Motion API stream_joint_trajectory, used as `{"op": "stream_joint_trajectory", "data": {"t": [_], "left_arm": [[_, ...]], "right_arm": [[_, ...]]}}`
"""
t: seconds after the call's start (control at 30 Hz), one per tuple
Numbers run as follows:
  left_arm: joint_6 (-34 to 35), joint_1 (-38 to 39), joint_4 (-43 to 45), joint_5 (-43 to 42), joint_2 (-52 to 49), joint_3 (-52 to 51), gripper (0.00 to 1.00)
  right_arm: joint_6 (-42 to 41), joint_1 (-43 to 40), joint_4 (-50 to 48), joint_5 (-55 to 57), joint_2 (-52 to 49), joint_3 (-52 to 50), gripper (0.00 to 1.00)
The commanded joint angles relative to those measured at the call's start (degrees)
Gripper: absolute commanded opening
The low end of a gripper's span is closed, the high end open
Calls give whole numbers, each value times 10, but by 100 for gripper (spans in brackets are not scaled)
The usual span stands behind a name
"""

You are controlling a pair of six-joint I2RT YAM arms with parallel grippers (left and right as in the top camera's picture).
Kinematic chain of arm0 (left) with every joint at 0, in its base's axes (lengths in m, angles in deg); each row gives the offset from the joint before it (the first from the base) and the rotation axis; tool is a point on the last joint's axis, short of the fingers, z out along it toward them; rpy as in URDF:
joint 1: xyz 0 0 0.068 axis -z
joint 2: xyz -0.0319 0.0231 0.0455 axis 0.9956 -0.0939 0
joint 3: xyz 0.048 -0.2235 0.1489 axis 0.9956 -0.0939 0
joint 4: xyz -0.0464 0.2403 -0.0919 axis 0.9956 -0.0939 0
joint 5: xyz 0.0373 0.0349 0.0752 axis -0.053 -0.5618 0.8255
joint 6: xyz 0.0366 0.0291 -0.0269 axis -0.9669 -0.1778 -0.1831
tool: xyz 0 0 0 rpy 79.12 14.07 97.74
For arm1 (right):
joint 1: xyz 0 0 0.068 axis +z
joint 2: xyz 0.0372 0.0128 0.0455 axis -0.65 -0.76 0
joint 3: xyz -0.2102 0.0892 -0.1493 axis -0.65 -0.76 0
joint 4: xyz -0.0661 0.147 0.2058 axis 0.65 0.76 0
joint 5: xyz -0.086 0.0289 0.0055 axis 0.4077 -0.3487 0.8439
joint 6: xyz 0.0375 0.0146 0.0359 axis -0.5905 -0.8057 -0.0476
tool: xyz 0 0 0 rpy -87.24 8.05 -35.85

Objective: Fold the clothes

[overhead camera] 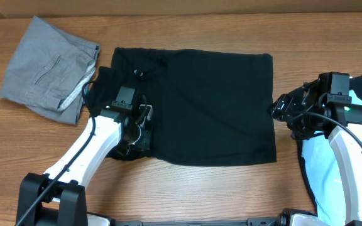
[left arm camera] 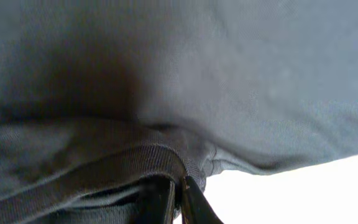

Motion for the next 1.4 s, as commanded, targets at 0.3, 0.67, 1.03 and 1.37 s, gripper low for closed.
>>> {"op": "stream_joint_trajectory", "data": {"t": [0.3, 0.67, 1.03, 1.37], "left_arm": [[-11, 4, 70, 12, -31, 10, 6], [-9, 3, 64, 12, -57, 13, 47], [-1, -28, -111, 31, -54, 153, 34], [22, -13, -228, 36, -54, 129, 5]], "right_arm": [[2, -2, -1, 1, 5, 10, 80], [2, -2, -1, 2, 5, 10, 81], [5, -2, -1, 2, 5, 10, 80], [7, -2, 1, 10, 5, 10, 81]]}}
